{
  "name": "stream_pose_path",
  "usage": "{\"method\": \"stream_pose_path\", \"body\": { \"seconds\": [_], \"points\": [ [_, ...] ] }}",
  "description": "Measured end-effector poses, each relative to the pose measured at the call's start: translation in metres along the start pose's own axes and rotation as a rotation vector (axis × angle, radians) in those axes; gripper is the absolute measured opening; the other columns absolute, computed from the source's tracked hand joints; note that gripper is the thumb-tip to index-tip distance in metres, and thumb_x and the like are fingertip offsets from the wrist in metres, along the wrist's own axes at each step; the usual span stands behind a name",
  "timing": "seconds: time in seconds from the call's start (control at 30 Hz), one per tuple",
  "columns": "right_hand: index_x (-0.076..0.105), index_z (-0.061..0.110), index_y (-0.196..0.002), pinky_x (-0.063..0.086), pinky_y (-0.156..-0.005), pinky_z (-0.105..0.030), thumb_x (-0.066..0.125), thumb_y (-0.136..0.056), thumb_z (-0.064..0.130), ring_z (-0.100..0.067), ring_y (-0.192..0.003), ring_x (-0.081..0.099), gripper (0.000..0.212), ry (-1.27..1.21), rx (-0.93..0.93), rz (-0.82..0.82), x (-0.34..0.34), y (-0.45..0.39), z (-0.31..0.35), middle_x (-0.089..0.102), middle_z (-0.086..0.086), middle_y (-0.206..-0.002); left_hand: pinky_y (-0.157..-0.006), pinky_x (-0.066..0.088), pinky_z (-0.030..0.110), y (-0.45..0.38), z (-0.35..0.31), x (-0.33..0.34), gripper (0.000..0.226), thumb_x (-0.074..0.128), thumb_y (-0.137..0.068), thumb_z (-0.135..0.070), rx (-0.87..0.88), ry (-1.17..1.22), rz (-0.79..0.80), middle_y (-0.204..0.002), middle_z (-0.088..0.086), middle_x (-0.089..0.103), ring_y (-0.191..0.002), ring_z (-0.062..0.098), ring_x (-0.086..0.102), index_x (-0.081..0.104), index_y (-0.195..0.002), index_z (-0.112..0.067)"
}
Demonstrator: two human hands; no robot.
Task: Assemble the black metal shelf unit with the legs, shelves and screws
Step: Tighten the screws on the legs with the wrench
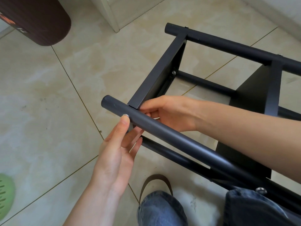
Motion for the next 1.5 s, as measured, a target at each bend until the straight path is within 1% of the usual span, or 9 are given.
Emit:
{"method": "stream_pose_path", "body": {
  "seconds": [0.3,0.47,0.73,0.9,1.03,1.13,1.23,1.37,1.5],
  "points": [
    [0.068,0.014,-0.095,0.049,-0.078,-0.028,0.06,-0.091,0.021,-0.019,-0.088,0.055,0.011,-0.084,-0.044,0.013,-0.0006,0.0005,0.0017,0.061,-0.005,-0.091,-0.11,0.041,0.037,-0.0004,-0.001,0.0,0.027,0.069,-0.066,-0.047,0.007,-0.017,-0.003,-0.118,0.006,0.074,-0.115,0.017,0.069,0.083,-0.085,-0.034],
    [0.066,0.014,-0.104,0.051,-0.077,-0.026,0.06,-0.091,0.019,-0.019,-0.095,0.055,0.014,-0.022,-0.034,0.015,-0.0013,-0.0007,-0.0007,0.059,-0.007,-0.105,-0.109,0.042,0.036,0.0002,-0.0012,0.0006,0.025,0.068,-0.066,-0.047,0.009,-0.017,-0.006,-0.115,0.006,0.075,-0.112,0.015,0.07,0.083,-0.083,-0.035],
    [0.064,0.02,-0.052,0.044,-0.078,-0.027,0.067,-0.074,0.03,-0.014,-0.075,0.05,0.025,0.01,-0.016,0.044,0.0021,0.0008,0.0002,0.048,-0.001,-0.077,-0.107,0.043,0.035,0.0,-0.0015,0.0006,0.027,0.069,-0.063,-0.048,0.014,-0.018,-0.003,-0.114,0.005,0.076,-0.111,0.014,0.07,0.082,-0.083,-0.036],
    [0.065,0.016,-0.092,0.045,-0.082,-0.028,0.06,-0.093,0.029,-0.02,-0.089,0.048,0.014,0.042,-0.015,-0.031,-0.0035,-0.0042,0.0,0.047,-0.01,-0.094,-0.104,0.045,0.035,-0.0008,-0.0016,0.0002,0.03,0.07,-0.062,-0.048,0.023,-0.002,-0.001,-0.117,0.007,0.074,-0.112,0.017,0.07,0.083,-0.085,-0.033],
    [0.068,0.017,-0.081,0.043,-0.086,-0.03,0.068,-0.082,0.02,-0.018,-0.085,0.05,0.004,-0.04,-0.038,0.024,-0.0017,0.0004,0.0048,0.057,0.0,-0.079,-0.101,0.045,0.034,-0.001,-0.002,-0.0001,0.032,0.072,-0.06,-0.049,0.029,0.004,-0.01,-0.116,0.008,0.075,-0.11,0.016,0.071,0.083,-0.086,-0.033],
    [0.064,0.015,-0.097,0.048,-0.082,-0.028,0.07,-0.07,0.026,-0.02,-0.098,0.048,0.03,-0.047,-0.009,0.041,-0.0022,-0.0015,-0.0002,0.055,-0.002,-0.093,-0.101,0.046,0.034,-0.0007,-0.0021,-0.0005,0.031,0.071,-0.06,-0.049,0.034,0.001,-0.014,-0.114,0.006,0.076,-0.109,0.016,0.071,0.083,-0.085,-0.035],
    [0.062,0.016,-0.08,0.049,-0.072,-0.024,0.063,-0.087,0.027,-0.016,-0.083,0.053,0.013,-0.018,0.014,0.022,0.0019,-0.0012,-0.0013,0.051,-0.001,-0.082,-0.102,0.045,0.035,-0.0008,-0.0019,-0.0008,0.036,0.071,-0.06,-0.048,0.034,0.008,-0.014,-0.115,0.007,0.075,-0.11,0.016,0.071,0.083,-0.088,-0.029],
    [0.063,0.019,-0.055,0.048,-0.069,-0.023,0.056,-0.096,0.028,-0.013,-0.072,0.049,0.043,0.041,0.041,0.011,0.0024,-0.0032,-0.002,0.048,0.0,-0.075,-0.101,0.047,0.035,-0.0011,-0.0021,-0.0015,0.033,0.071,-0.061,-0.047,0.03,0.009,-0.02,-0.115,0.008,0.075,-0.109,0.018,0.071,0.083,-0.086,-0.029],
    [0.068,0.016,-0.074,0.044,-0.087,-0.031,0.069,-0.078,0.023,-0.019,-0.089,0.05,0.008,-0.028,0.022,0.042,0.0019,-0.0007,0.0014,0.053,-0.002,-0.082,-0.101,0.046,0.035,-0.0012,-0.0015,-0.0016,0.031,0.07,-0.064,-0.046,0.023,0.008,-0.025,-0.115,0.009,0.075,-0.109,0.018,0.071,0.083,-0.085,-0.027]
  ]
}}
Point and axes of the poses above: each hand's wrist, its own y-axis away from the middle knuckle, its own x-axis out of the palm, z = x × y, the point moved 8 cm from there along -y, towards the middle knuckle
